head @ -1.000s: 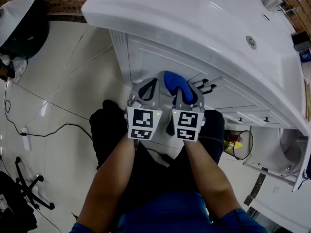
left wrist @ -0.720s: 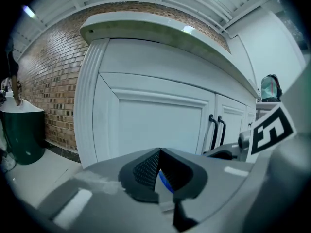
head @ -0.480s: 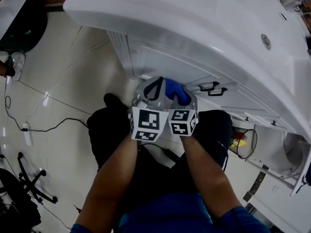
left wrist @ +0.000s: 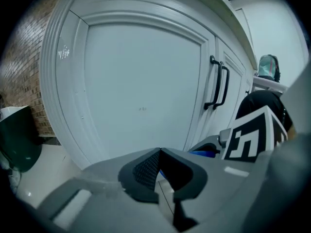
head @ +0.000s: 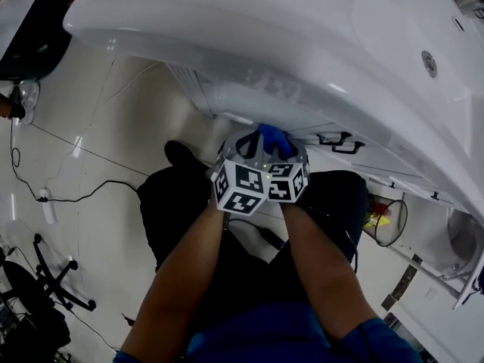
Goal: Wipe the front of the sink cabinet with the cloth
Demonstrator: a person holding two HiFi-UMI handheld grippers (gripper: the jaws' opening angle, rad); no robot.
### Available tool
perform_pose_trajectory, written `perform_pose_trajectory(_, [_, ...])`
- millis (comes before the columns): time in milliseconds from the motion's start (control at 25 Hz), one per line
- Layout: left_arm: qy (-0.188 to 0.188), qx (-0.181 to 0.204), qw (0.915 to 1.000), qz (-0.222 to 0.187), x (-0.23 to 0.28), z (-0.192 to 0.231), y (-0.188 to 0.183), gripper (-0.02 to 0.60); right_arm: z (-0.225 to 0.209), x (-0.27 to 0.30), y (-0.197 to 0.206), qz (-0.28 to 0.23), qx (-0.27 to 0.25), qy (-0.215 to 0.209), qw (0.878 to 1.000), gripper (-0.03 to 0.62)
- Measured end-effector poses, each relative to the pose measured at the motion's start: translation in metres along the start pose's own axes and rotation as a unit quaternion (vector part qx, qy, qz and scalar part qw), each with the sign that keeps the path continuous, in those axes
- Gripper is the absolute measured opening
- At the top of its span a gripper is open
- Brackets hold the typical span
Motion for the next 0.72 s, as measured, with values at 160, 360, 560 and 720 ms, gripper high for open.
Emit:
perform_pose_trajectory(160, [-0.004,0.0,0.9998,0.019,0.005,0.001,0.006,0.006,0.001,0.008,0.004,0.015,-0.002,-0.007,1.0,0.057])
perform_pose_trajectory(360, [-0.002,-0.001,0.9998,0.021,0.007,0.001,0.006,0.006,0.0,0.006,0.006,0.002,0.009,-0.007,1.0,0.057])
perform_pose_trajectory(560, [0.014,-0.005,0.9997,-0.019,-0.01,-0.006,-0.01,0.006,-0.004,-0.032,-0.006,-0.047,0.045,-0.005,0.998,0.057])
perform_pose_trajectory(720, [0.033,-0.003,0.9989,-0.032,-0.029,-0.01,-0.011,0.006,-0.008,-0.079,-0.024,-0.124,0.051,-0.001,0.991,0.057])
Point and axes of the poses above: the fingertips, and each gripper's own axes: x forward along the fingers, z to its left, y out of its underside, the point moved 8 cm from there along -x, backward along the fingers, and after that the axes turned 5 degrees about -y, right-handed, at the moved point
